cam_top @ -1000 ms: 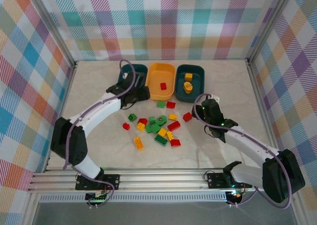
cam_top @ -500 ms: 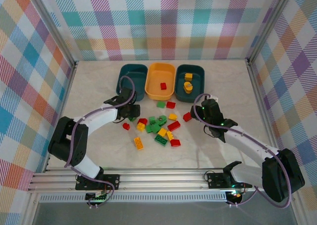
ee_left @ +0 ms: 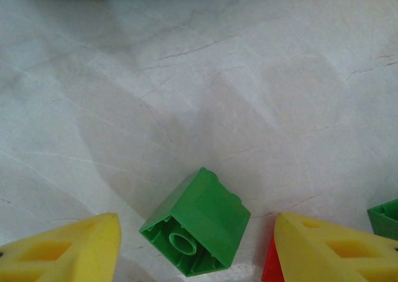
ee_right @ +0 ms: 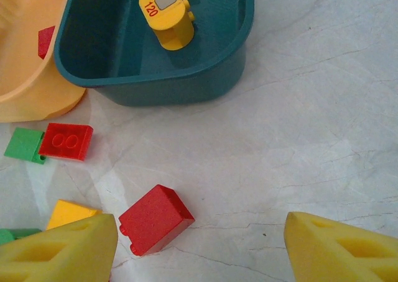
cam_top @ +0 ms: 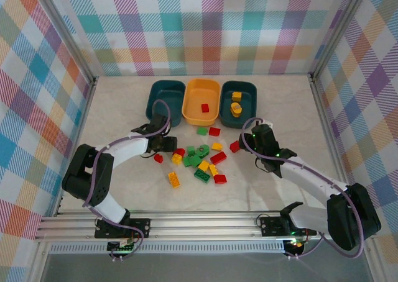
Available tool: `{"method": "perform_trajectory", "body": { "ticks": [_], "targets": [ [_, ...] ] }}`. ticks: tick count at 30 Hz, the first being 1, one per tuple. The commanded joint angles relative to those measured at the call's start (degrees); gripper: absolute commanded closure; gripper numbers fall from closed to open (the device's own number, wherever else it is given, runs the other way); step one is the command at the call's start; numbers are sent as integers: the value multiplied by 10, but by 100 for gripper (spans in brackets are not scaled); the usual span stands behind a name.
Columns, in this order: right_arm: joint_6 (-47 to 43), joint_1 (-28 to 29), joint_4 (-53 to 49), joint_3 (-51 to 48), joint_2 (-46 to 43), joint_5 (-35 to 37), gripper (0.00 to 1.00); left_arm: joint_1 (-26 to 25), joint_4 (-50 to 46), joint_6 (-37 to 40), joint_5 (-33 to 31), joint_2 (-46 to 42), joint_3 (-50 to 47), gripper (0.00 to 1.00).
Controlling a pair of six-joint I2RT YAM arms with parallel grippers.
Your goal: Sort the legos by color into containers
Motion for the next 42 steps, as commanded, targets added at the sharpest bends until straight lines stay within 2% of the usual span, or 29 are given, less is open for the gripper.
{"method": "perform_trajectory", "body": {
  "ticks": [1, 9, 22, 24, 34, 42],
  "targets": [
    [6, -1, 8, 8, 2, -2, 29, 6, -29, -2, -10, 12, 19, 34],
    [7, -1, 11, 7, 5, -2, 29, 6, -43, -18, -11, 23, 22, 37],
    [7, -1, 10, 8, 4, -5, 29, 6, -49, -37, -35, 65, 56, 55],
    [7, -1, 11, 7, 5, -6, 29, 6, -48, -43, -29, 62, 54, 60],
    [7, -1, 10, 8, 6, -4, 29, 7, -39, -66, 9, 65, 41, 69],
    [6, -1, 11, 9, 7, -3, 29, 6, -62, -76, 21, 17, 57, 70]
  ]
}}
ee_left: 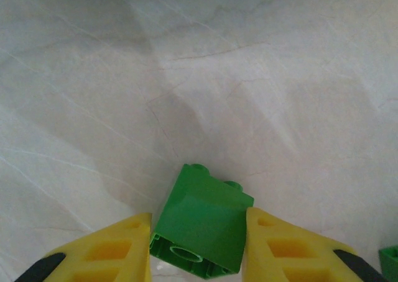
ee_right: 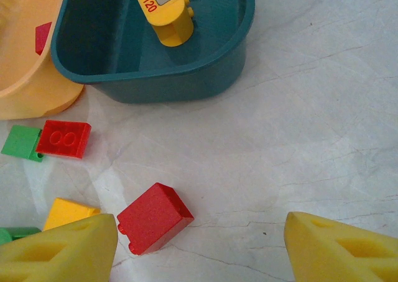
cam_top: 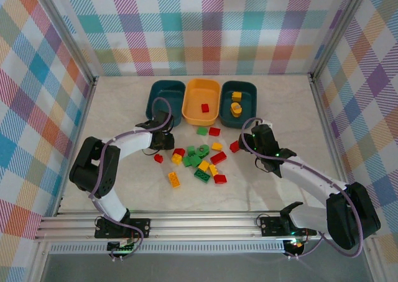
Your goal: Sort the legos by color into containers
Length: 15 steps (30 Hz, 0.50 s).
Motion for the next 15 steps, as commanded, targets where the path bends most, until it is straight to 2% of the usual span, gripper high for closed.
{"method": "perform_trajectory", "body": {
  "ticks": [1, 7, 15],
  "targets": [
    [6, -1, 11, 8, 4, -1, 29, 4, -34, -11, 19, -42, 16, 70],
    [6, -1, 13, 8, 6, -1, 29, 6, -71, -5, 2, -57, 88, 70],
    [7, -1, 35, -1, 25, 1, 29, 59, -107, -19, 10, 23, 236, 70]
  ]
}}
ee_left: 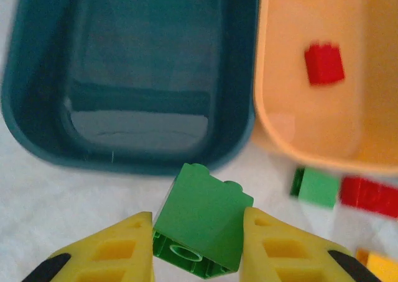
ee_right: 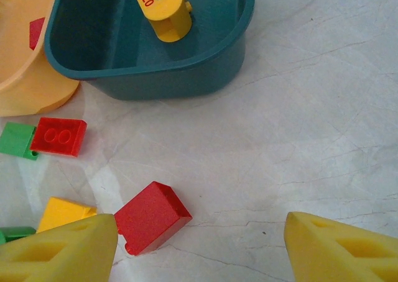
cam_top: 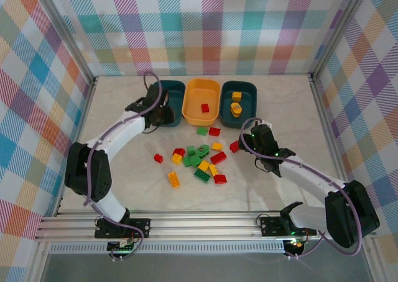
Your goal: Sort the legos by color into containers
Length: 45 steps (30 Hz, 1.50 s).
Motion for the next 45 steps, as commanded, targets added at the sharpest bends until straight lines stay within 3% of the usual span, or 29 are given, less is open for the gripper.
{"method": "perform_trajectory", "body": {
  "ticks": [1, 13, 17, 19, 24, 28, 34, 39, 45],
  "targets": [
    [7, -1, 31, 0, 18, -1, 29, 32, -29, -15, 7, 48, 49, 69],
    [-23, -1, 58, 11, 48, -27, 28, 86, -80, -23, 65, 280, 279, 65],
    [-32, -1, 61, 16, 56, -45, 27, 88, -113, -20, 68, 319, 345, 51],
    [-35, -1, 60, 20, 57, -50, 27, 88, -119, -21, 75, 321, 359, 36],
    [-38, 2, 18, 41, 31, -57, 26, 88, -119, -26, 93, 263, 354, 25],
    [-31, 11, -39, 65, 3, -66, 26, 88, -53, -63, 132, 138, 229, 22],
    [-49, 90, -114, 109, 23, -100, 29, 87, 84, -184, 124, -83, -99, 17],
    [-96, 188, -158, 140, 63, -75, 32, 88, 67, -233, 66, -256, -302, 13],
    [-186, 312, -156, 235, 173, -101, 30, 91, 1, -289, -33, -448, -424, 0]
  ]
}}
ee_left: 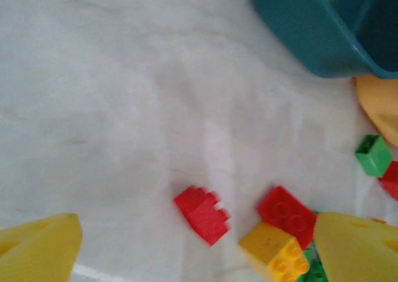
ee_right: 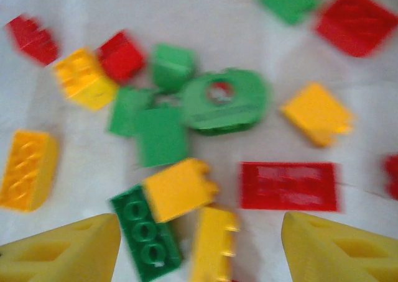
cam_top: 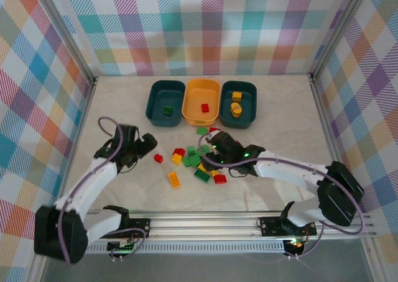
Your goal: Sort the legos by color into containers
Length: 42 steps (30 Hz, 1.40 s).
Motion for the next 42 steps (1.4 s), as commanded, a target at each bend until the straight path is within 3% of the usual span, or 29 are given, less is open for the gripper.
{"method": "perform_trajectory", "body": {
  "ticks": [1, 6, 12, 15, 23, 25, 29, 32, 38, 42],
  "targets": [
    [-77, 56, -5, 79, 75, -18, 29, 8, -17, -53, -69, -94, -40, 0],
    [-103, 72, 48, 180, 204, -37, 28, 32, -54, -86, -44, -135, -59, 0],
    [-144, 82, 42, 329, 350, -57, 27, 90, -81, -51, -10, -138, -68, 0],
    [-155, 82, 16, 399, 415, -61, 26, 146, -61, -50, 91, -127, -88, 0],
    [-147, 75, 4, 486, 506, -44, 30, 172, -67, -37, 128, -171, -96, 0],
    [-147, 75, -2, 499, 517, -51, 34, 172, -71, -32, 128, -179, -95, 0],
    [-147, 75, -3, 501, 516, -39, 57, 173, -73, -33, 133, -187, -92, 0],
    [-147, 73, 26, 476, 480, -13, 69, 173, -75, -30, 133, -189, -88, 0],
    [-118, 31, 88, 431, 386, -3, 74, 172, -59, -30, 143, -189, -87, 0],
    [-72, -50, 99, 416, 361, 2, 73, 172, 12, -33, 226, -168, -116, 1]
  ]
}}
